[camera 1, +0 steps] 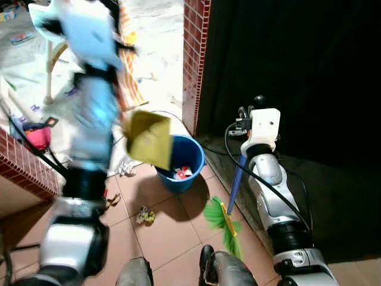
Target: Sweep floor
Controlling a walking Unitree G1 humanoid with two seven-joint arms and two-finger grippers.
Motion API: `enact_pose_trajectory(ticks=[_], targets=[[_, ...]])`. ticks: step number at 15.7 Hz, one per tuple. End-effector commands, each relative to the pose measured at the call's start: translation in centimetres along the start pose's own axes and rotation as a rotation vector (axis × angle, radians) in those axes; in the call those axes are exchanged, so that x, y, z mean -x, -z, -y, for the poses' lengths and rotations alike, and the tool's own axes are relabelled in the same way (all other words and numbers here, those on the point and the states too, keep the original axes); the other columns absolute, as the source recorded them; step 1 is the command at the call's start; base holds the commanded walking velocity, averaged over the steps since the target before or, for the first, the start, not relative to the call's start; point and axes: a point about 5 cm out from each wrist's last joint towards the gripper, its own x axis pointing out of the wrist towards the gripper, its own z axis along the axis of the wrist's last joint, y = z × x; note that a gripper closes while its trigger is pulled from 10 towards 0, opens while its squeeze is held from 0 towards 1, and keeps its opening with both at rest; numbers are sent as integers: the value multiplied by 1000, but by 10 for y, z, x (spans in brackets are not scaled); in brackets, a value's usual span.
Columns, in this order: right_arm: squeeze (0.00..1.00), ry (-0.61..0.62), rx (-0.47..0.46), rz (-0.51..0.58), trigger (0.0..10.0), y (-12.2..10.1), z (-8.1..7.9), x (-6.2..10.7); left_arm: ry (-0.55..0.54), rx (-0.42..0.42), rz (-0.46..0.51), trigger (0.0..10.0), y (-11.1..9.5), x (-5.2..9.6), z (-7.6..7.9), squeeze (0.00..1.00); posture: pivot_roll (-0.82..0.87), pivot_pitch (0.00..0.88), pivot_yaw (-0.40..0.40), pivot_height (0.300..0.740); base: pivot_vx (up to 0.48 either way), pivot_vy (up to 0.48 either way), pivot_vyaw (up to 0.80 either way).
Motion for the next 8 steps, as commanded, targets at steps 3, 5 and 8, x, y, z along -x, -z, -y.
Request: enact_pose_trajectory(ticks=[3, 5, 8], targets=[[0, -36, -21, 5, 10000, -1, -8, -1, -101, -113, 85, 10000, -22, -15, -29, 0, -18, 135, -7, 740, 0, 0, 0], [0, -47, -34, -11, 10000, 4, -7, 3, -178, -199, -167, 10000, 26, 21, -48, 0, -20, 137, 1, 740, 0, 0, 0], [0, -64, -40, -22, 10000, 6, -9, 4, -247, -210, -348, 10000, 53, 57, -59, 0, -12, 133, -5, 740, 0, 0, 0]])
